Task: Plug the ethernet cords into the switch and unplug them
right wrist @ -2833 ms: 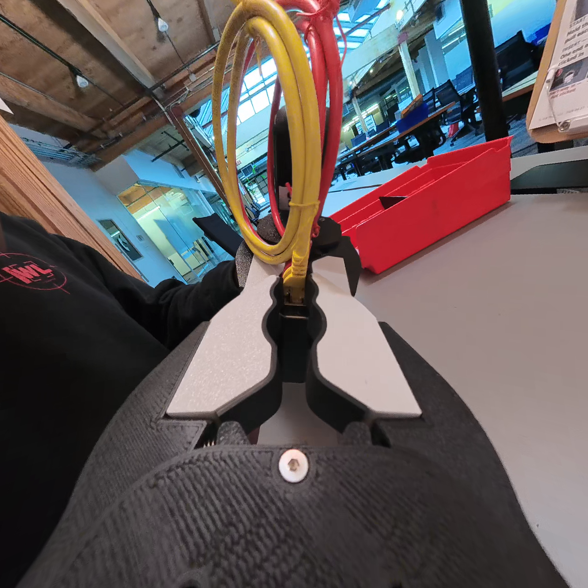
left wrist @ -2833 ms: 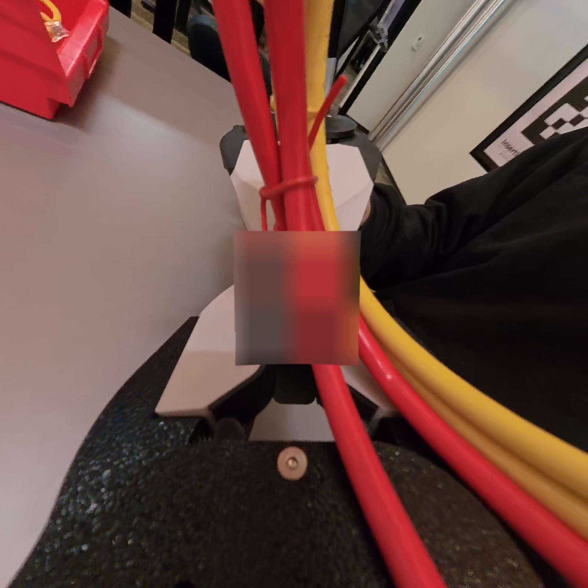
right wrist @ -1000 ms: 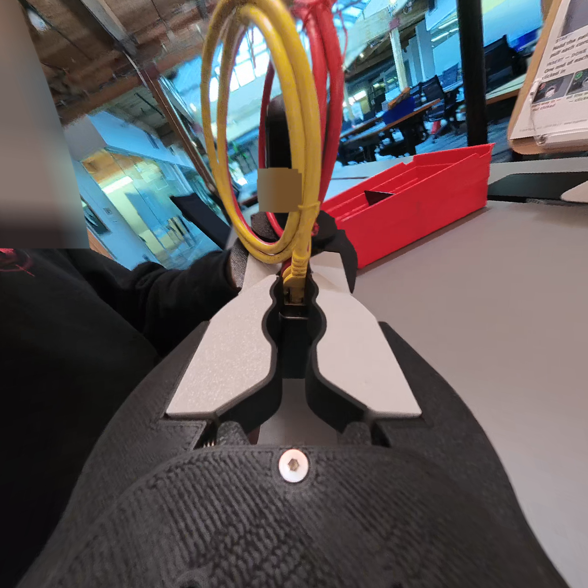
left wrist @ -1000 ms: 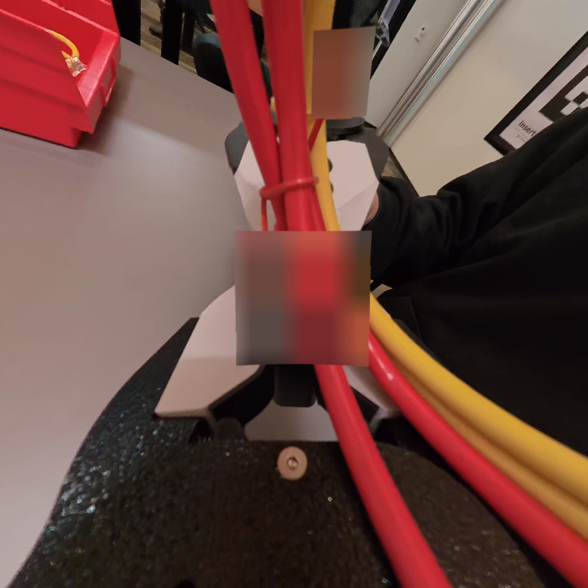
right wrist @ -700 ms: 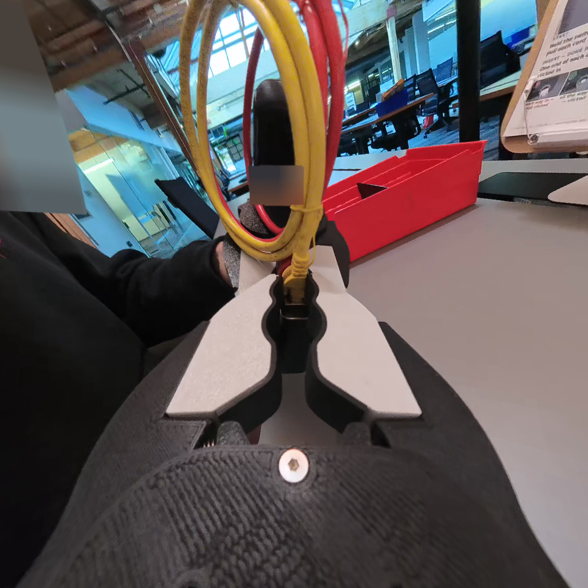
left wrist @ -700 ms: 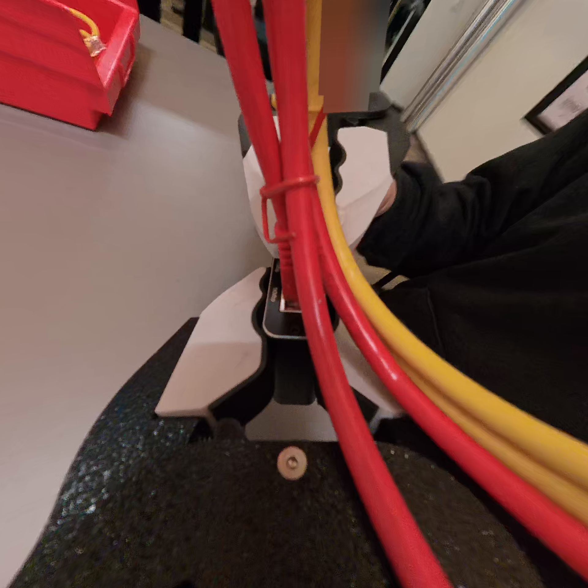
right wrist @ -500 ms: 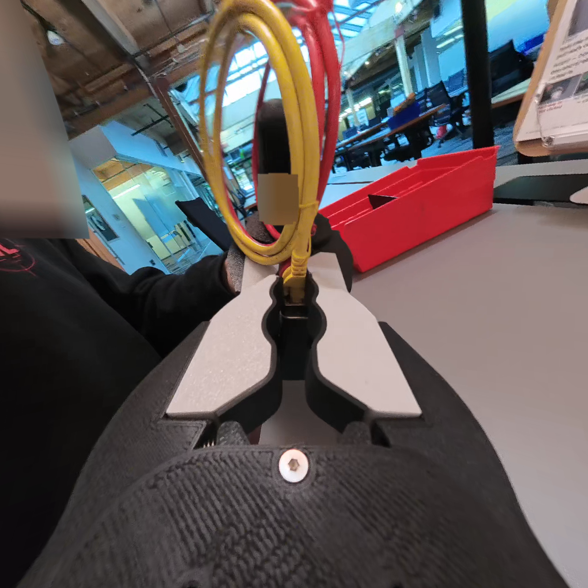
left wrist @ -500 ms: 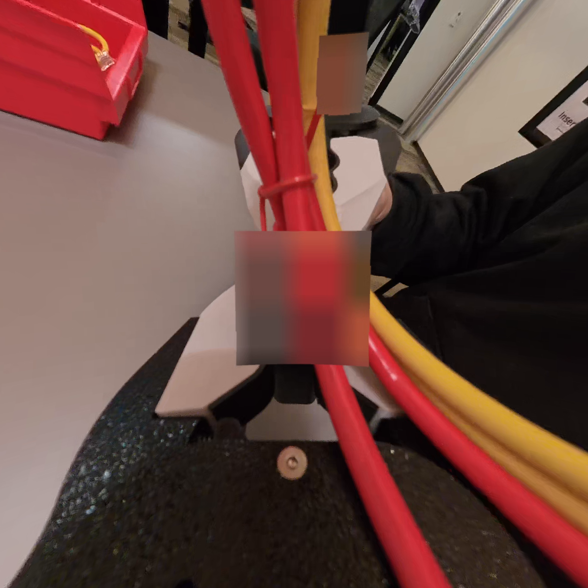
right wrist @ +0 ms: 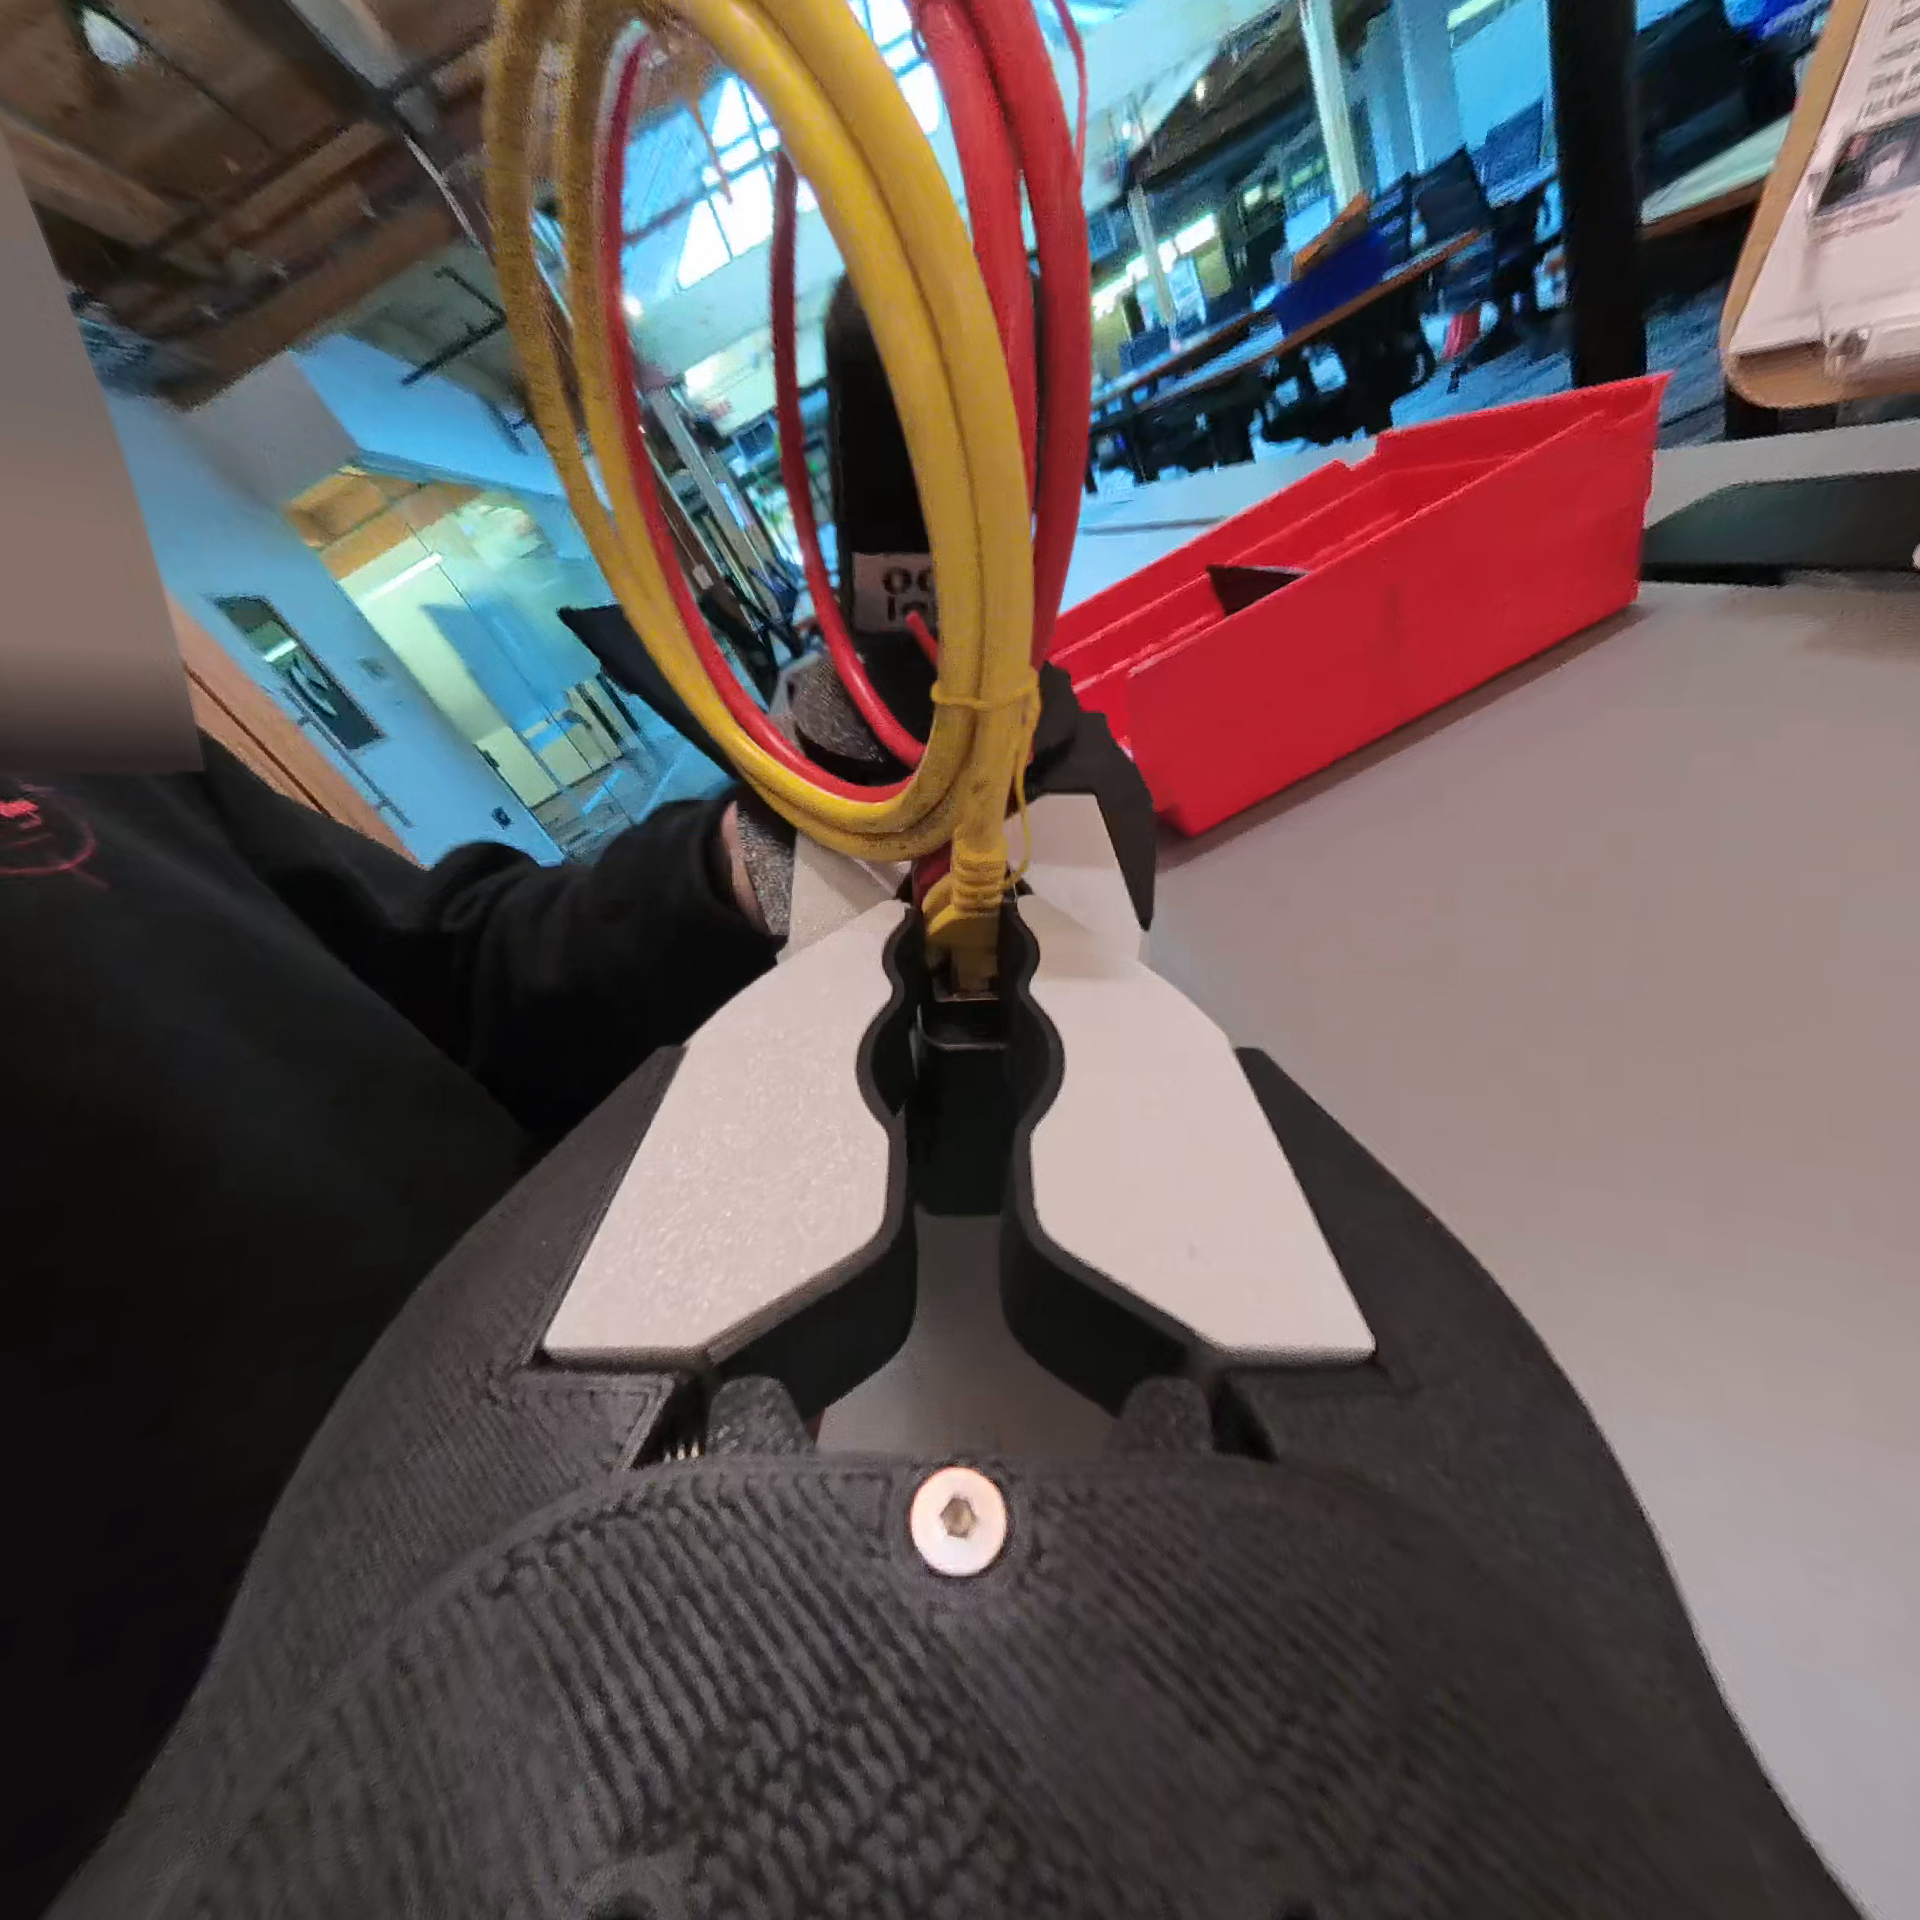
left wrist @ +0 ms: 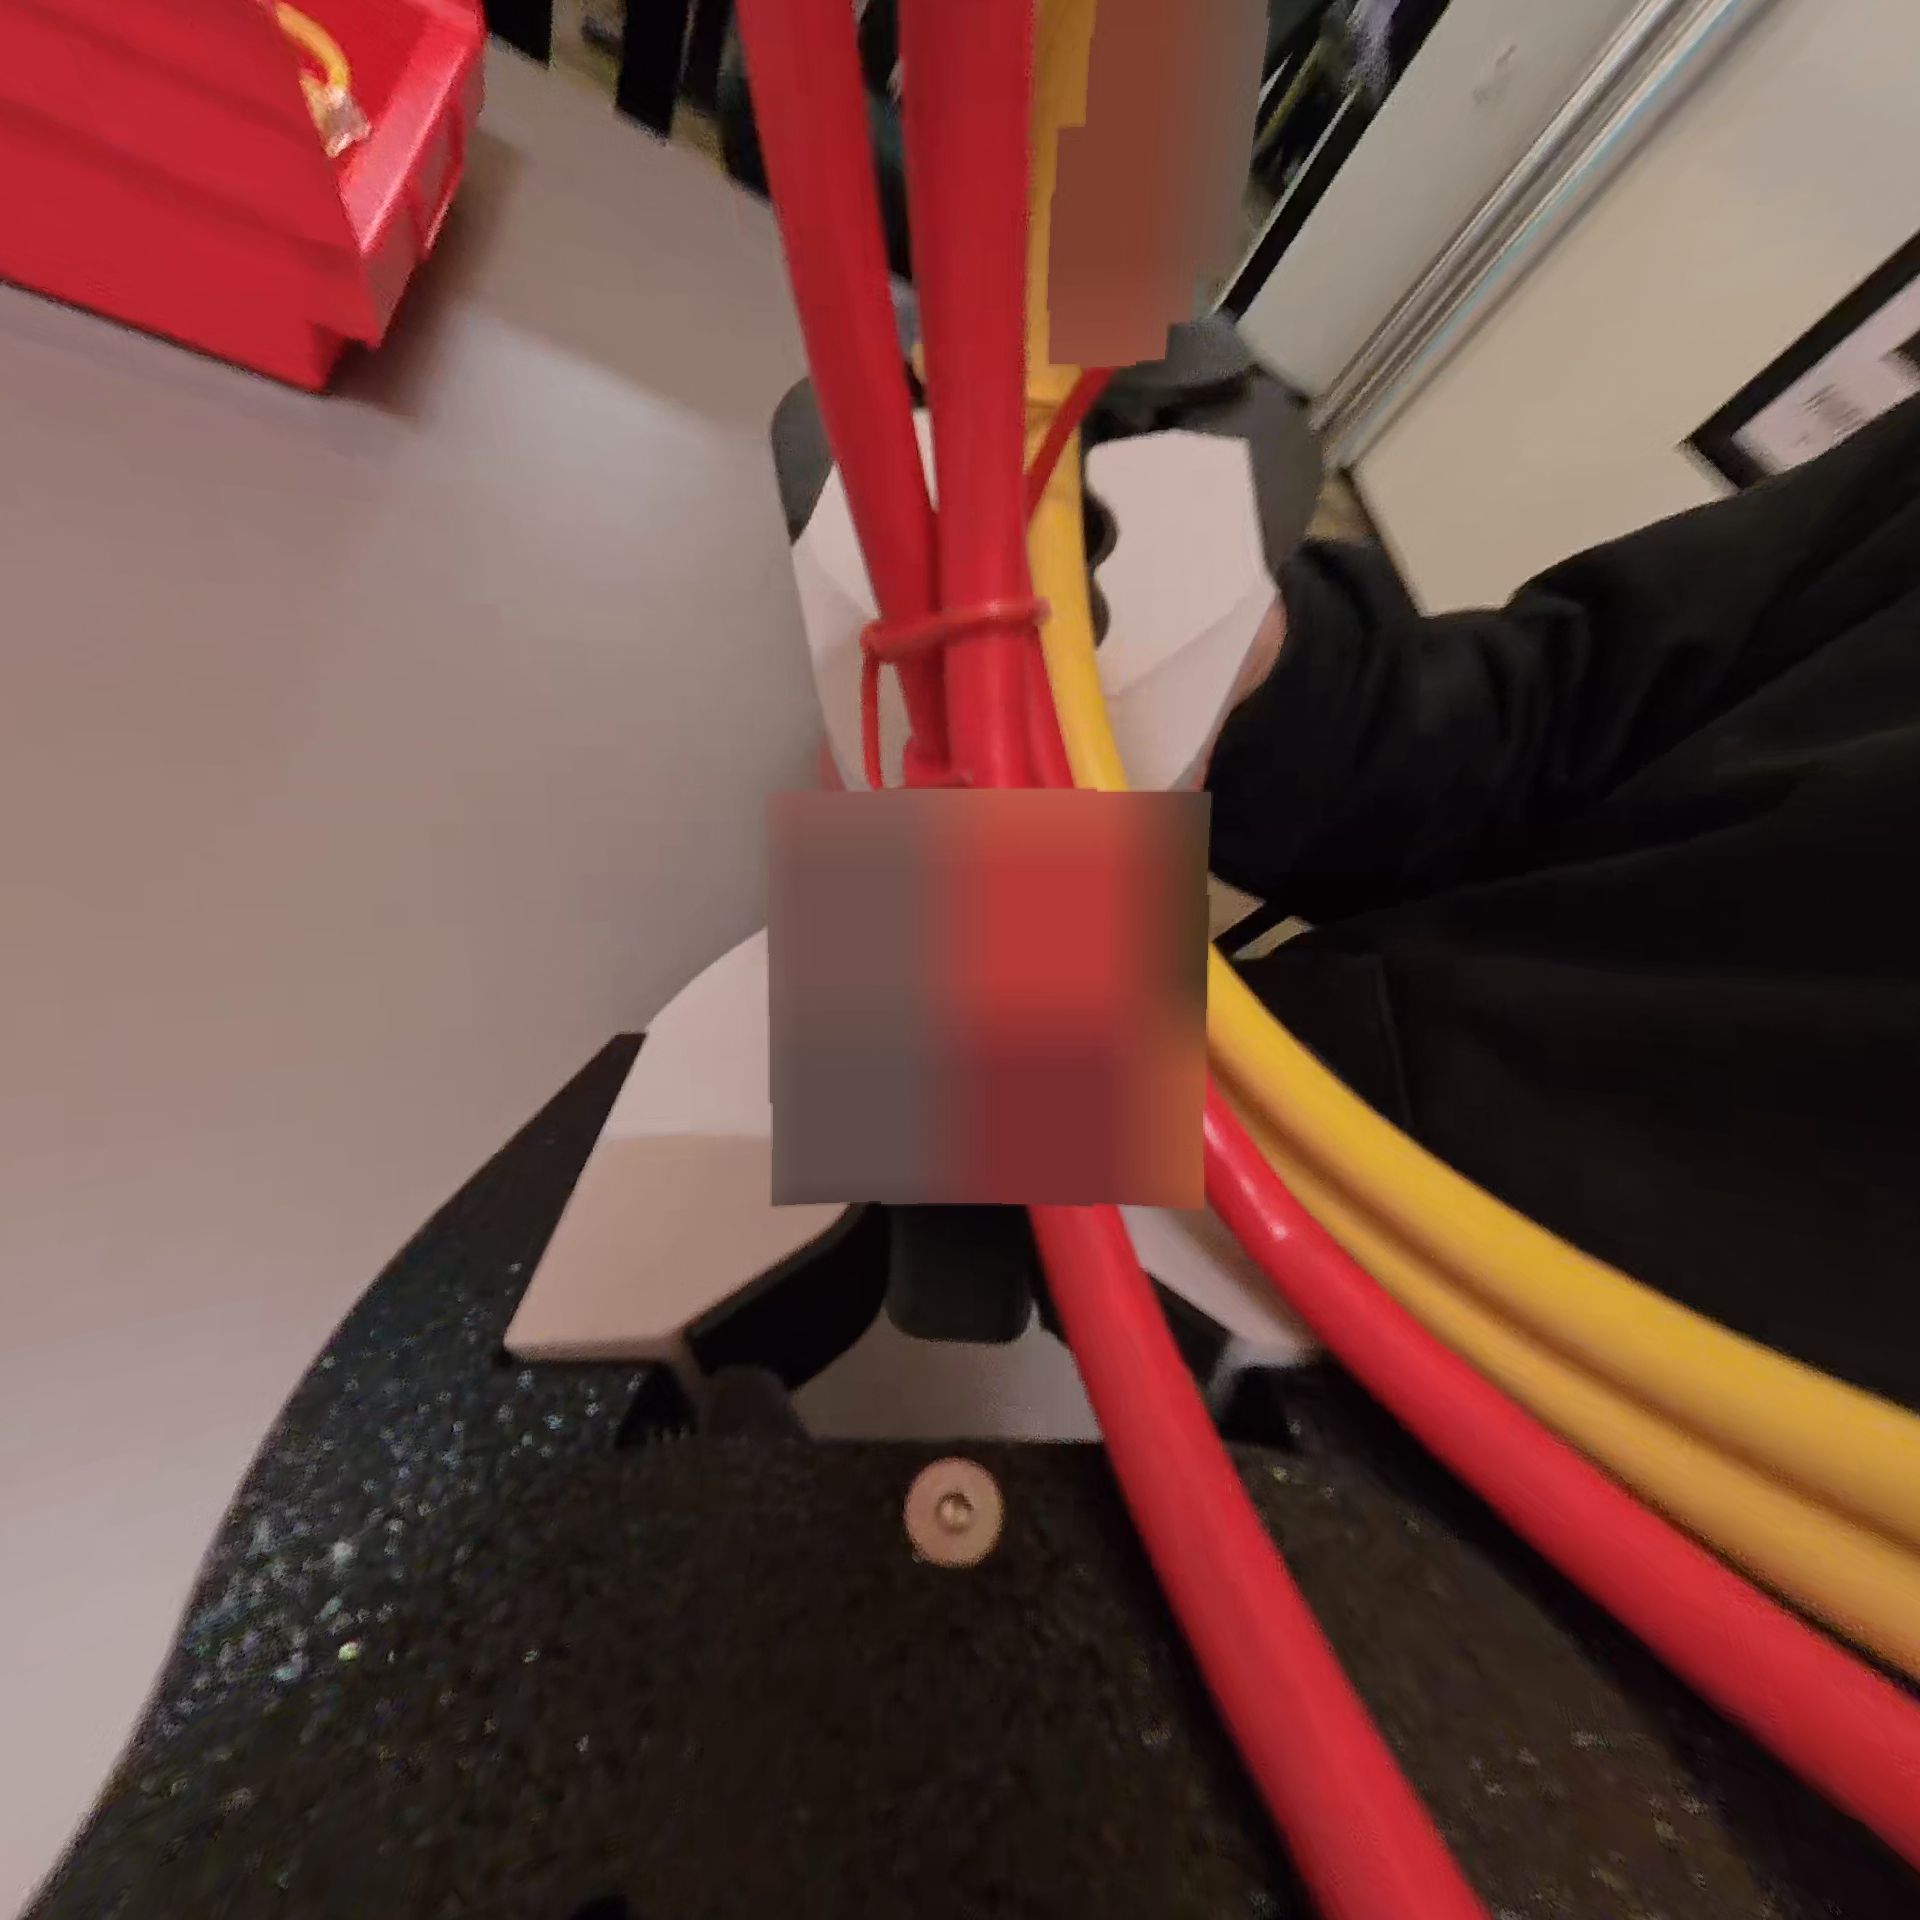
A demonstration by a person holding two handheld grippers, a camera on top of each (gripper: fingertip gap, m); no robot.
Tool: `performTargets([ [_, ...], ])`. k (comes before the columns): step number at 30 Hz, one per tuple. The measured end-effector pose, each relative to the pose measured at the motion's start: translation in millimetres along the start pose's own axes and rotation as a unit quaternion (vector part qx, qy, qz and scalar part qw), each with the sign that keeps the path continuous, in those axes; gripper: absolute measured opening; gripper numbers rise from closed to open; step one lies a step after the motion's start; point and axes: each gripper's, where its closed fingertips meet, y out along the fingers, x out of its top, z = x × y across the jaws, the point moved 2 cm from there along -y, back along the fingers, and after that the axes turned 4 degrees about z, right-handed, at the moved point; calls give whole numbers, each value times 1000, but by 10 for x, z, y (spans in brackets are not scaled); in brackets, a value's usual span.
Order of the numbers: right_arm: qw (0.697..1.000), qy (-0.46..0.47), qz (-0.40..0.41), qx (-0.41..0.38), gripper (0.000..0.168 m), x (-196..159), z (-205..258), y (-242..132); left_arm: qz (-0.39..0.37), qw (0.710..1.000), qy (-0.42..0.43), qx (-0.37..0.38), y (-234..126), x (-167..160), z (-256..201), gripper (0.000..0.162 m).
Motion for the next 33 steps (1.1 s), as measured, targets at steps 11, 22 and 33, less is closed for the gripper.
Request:
performTargets([
  [11, 998, -12, -5, -61, 46, 138, -146, -75, -120, 990, -63, -33, -250, 170, 57, 26],
  [22, 992, 51, -112, 8, 31, 335, -131, -97, -9, 995, -47, -90, -33, 21, -154, 28],
  [33, 953, 68, -291, -48, 13, 816, -355, -553, -146, 975, 45, 162, -284, 342, 257, 81],
])
